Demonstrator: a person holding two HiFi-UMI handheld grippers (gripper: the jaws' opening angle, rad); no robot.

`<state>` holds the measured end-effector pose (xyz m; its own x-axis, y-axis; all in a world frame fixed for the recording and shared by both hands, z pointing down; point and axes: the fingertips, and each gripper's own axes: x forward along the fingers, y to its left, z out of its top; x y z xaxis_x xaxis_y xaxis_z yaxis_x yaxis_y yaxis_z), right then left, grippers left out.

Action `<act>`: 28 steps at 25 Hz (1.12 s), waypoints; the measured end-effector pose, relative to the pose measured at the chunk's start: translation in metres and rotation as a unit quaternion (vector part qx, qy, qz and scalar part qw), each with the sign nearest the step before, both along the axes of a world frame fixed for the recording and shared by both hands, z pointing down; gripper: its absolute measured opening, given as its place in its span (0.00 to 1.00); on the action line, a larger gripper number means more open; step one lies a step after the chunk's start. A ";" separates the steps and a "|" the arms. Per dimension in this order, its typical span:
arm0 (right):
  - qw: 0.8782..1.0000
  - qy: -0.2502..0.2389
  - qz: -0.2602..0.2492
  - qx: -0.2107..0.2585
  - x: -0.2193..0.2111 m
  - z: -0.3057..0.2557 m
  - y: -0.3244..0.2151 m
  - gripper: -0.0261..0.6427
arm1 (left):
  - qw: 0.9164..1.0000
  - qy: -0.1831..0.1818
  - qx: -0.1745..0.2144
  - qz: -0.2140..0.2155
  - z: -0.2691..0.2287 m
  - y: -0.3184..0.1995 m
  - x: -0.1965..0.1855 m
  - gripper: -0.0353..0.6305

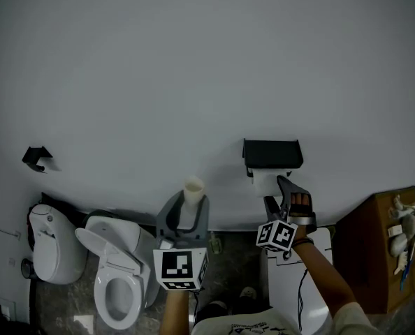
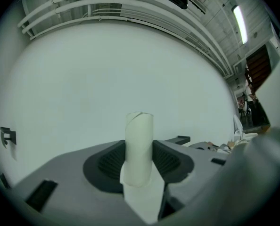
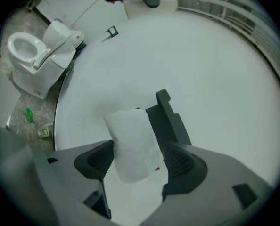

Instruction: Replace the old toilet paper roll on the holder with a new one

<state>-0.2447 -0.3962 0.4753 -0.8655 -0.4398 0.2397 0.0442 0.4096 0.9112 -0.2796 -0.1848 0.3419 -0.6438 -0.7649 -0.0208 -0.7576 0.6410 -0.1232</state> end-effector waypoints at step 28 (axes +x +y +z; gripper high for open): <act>0.811 -0.390 0.056 -0.433 0.127 -0.133 -0.038 0.08 | 0.998 0.028 0.057 0.029 -0.012 -0.044 0.009 0.33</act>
